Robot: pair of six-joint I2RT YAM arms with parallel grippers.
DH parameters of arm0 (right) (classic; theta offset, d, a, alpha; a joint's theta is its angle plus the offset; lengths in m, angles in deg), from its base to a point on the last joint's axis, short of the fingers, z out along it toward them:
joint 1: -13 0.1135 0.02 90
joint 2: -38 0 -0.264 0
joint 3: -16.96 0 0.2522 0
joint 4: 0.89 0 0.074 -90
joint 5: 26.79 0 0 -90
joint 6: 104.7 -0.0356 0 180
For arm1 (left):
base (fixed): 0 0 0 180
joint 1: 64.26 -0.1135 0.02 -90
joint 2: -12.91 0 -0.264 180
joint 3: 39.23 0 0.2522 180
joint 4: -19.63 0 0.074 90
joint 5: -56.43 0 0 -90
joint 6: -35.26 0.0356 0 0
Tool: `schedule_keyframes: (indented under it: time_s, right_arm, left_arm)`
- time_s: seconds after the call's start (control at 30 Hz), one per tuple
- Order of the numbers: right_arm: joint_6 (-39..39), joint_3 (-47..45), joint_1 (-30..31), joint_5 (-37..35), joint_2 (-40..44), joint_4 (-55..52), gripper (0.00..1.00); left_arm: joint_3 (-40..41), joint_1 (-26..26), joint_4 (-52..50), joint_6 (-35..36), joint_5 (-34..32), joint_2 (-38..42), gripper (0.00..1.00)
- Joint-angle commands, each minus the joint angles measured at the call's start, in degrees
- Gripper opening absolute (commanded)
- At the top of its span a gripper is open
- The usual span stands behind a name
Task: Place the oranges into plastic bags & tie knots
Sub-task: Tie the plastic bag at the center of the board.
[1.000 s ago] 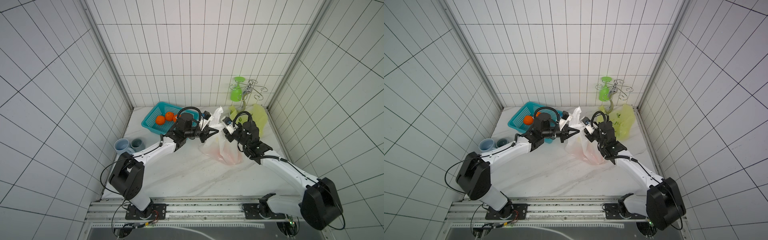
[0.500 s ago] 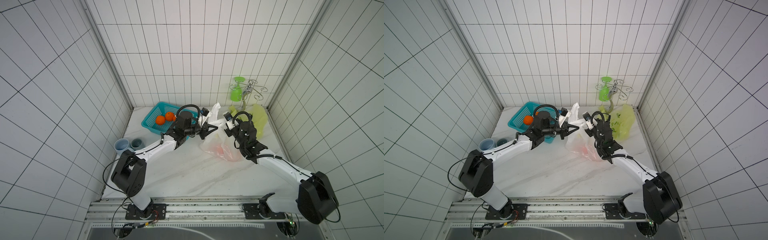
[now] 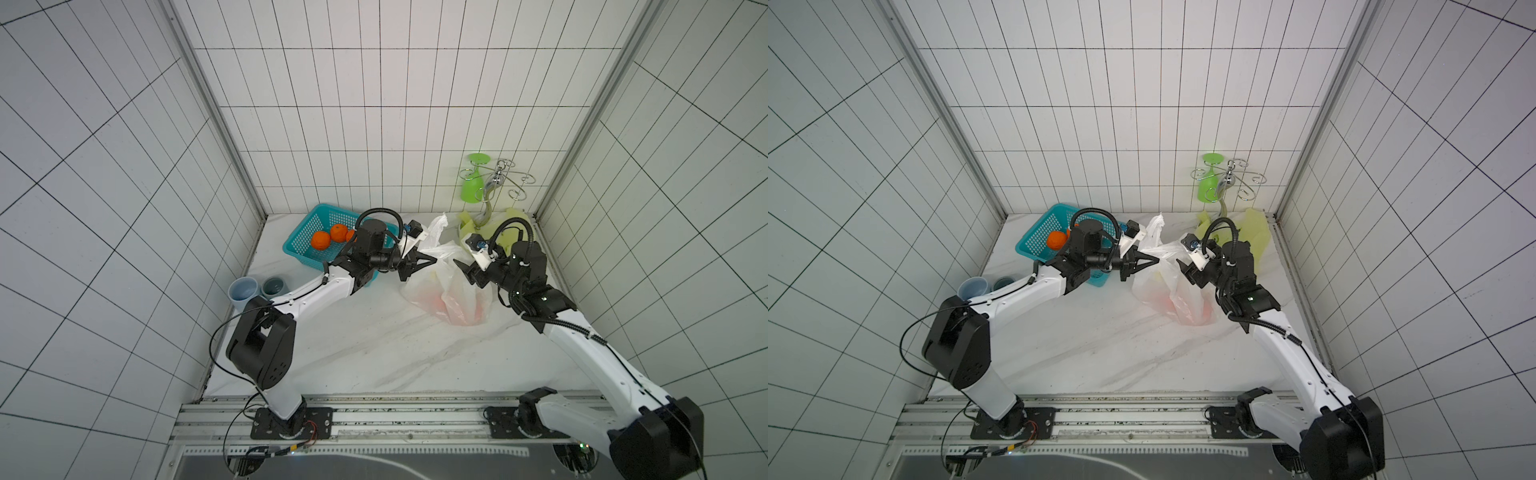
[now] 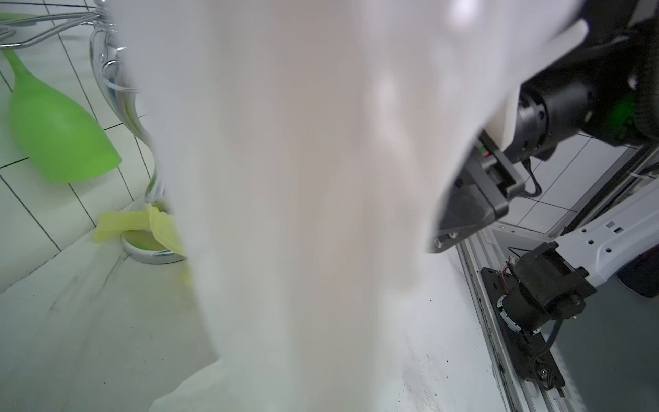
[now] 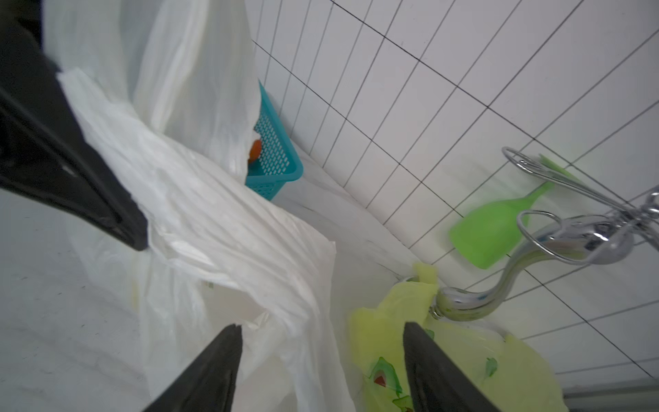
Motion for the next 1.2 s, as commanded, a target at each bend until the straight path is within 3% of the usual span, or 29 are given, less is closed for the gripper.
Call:
schedule_keyframes:
  time_s: [0.0,0.2,0.43,0.53,0.6,0.77,0.9,1.17]
  right_arm:
    - [-2.69,11.95,-0.91,24.75,-2.45,-7.98,0.78]
    - [-12.71,22.12,-0.88,38.26,-10.15,-2.25,0.79]
    - [-15.64,28.53,0.08,40.93,-14.29,-1.69,0.74]
    - [-16.37,29.70,0.11,42.88,-14.52,-1.77,0.61]
    - [-16.92,30.11,0.08,42.83,-14.46,-1.72,0.44]
    - [-17.73,28.05,-1.10,40.22,-12.42,-1.83,0.11]
    - [-16.72,23.00,-3.64,40.99,-8.47,-2.17,0.04]
    - [-15.71,14.92,-5.22,42.84,-4.25,-3.51,0.02]
  left_arm:
    - [0.27,-0.21,-2.60,7.90,5.04,0.18,0.00]
    - [0.87,0.03,-4.09,10.31,6.04,0.07,0.00]
    - [-0.13,0.14,-4.36,9.60,5.17,-0.83,0.00]
    - [-0.66,0.14,-4.71,9.34,4.73,-1.11,0.00]
    - [-0.61,0.14,-4.80,9.34,4.30,-1.11,0.00]
    - [-0.83,-0.25,-4.80,8.02,4.26,-1.29,0.00]
    - [-0.75,-0.80,-3.79,5.50,5.85,-1.15,0.10]
    - [-1.32,-0.61,-0.71,1.20,6.90,-1.96,0.22]
